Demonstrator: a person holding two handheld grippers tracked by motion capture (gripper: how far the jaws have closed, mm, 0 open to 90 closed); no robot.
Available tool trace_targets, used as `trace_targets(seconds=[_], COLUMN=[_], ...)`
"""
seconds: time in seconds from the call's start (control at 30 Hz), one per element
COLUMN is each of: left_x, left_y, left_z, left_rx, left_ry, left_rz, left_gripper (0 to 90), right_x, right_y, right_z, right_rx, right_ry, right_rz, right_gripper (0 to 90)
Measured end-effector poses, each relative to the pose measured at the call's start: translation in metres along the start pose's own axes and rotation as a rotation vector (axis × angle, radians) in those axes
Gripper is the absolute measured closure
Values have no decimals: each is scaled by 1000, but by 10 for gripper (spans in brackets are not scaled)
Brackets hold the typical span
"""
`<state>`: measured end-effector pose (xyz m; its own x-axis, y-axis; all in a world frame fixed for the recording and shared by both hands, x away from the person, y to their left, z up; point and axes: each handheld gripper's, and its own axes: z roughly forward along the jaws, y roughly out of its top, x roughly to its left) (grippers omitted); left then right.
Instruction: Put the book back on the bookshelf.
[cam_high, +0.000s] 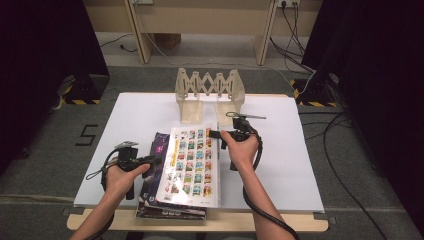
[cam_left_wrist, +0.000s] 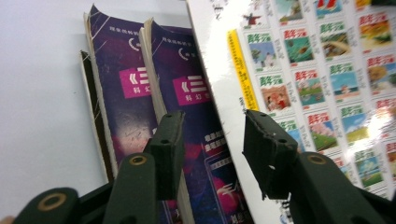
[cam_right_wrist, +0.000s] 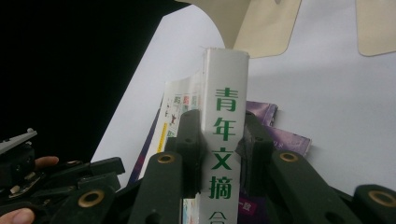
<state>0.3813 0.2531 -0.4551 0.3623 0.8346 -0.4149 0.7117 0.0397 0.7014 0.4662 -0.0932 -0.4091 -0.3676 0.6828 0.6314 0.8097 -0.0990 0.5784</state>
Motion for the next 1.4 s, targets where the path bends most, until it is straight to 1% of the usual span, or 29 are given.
trace_targets(seconds=[0.1, 0.13, 0.17, 0.2, 0.23, 0.27, 0.3, 0.33, 0.47, 0.57, 0.67, 0.7, 0.77, 0.9, 0.93, 0.97, 1.07, 1.1, 1.17, 1.23, 1.27, 1.4], left_x=[0, 0, 1, 2, 2, 2, 3, 4, 6, 7, 7, 7, 6, 6, 6, 6, 6, 5, 5, 5, 5, 5], left_y=[-3, -3, -4, -5, -5, -5, -5, -6, -9, -11, -11, -11, -10, -10, -11, -11, -11, -10, -10, -10, -10, -10], left_z=[-1, -1, -2, -3, -3, -3, -4, -4, -3, -2, -2, -2, -3, -3, -3, -3, -2, -3, -3, -3, -3, -2], left_rx=[-13, -13, -19, -23, -26, -26, -29, -31, -24, -13, -13, -13, -18, -18, -15, -14, -14, -16, -16, -19, -19, -15], left_ry=[6, 6, 6, -2, -4, -4, -1, 17, 26, 22, 20, 20, 22, 24, 23, 24, 20, 18, 18, 20, 20, 19], left_rz=[5, 5, 2, -12, -17, -17, -16, -11, -20, -18, -14, -14, -14, -14, -13, -12, -11, -10, -7, -9, -9, -7], left_gripper=[545, 538, 538, 522, 517, 512, 512, 506, 494, 489, 488, 487, 487, 485, 484, 484, 484, 483, 483, 482, 483, 481], right_x=[6, 6, 8, 12, 14, 14, 16, 19, 23, 27, 31, 32, 35, 40, 42, 42, 44, 46, 47, 48, 49, 50], right_y=[1, 1, 2, 3, 4, 4, 4, 6, 8, 10, 12, 13, 15, 19, 20, 21, 23, 25, 26, 29, 29, 34], right_z=[-5, -5, -6, -11, -12, -12, -14, -19, -25, -31, -37, -39, -43, -49, -51, -52, -54, -57, -58, -61, -61, -66], right_rx=[-14, -14, -20, -31, -36, -36, -42, -53, -73, -96, -114, -125, -135, -164, -169, -177, -189, -203, -207, -223, -226, -251], right_ry=[-6, -6, -6, -12, -11, -11, -15, -21, -28, -32, -40, -44, -49, -69, -72, -77, -85, -96, -99, -113, -114, -130], right_rz=[-24, -24, -28, -47, -57, -57, -62, -75, -98, -116, -134, -148, -156, -184, -182, -191, -196, -214, -216, -231, -226, -239], right_gripper=[739, 739, 739, 740, 741, 741, 741, 741, 741, 742, 742, 742, 742, 742, 742, 742, 742, 742, 742, 742, 742, 742])
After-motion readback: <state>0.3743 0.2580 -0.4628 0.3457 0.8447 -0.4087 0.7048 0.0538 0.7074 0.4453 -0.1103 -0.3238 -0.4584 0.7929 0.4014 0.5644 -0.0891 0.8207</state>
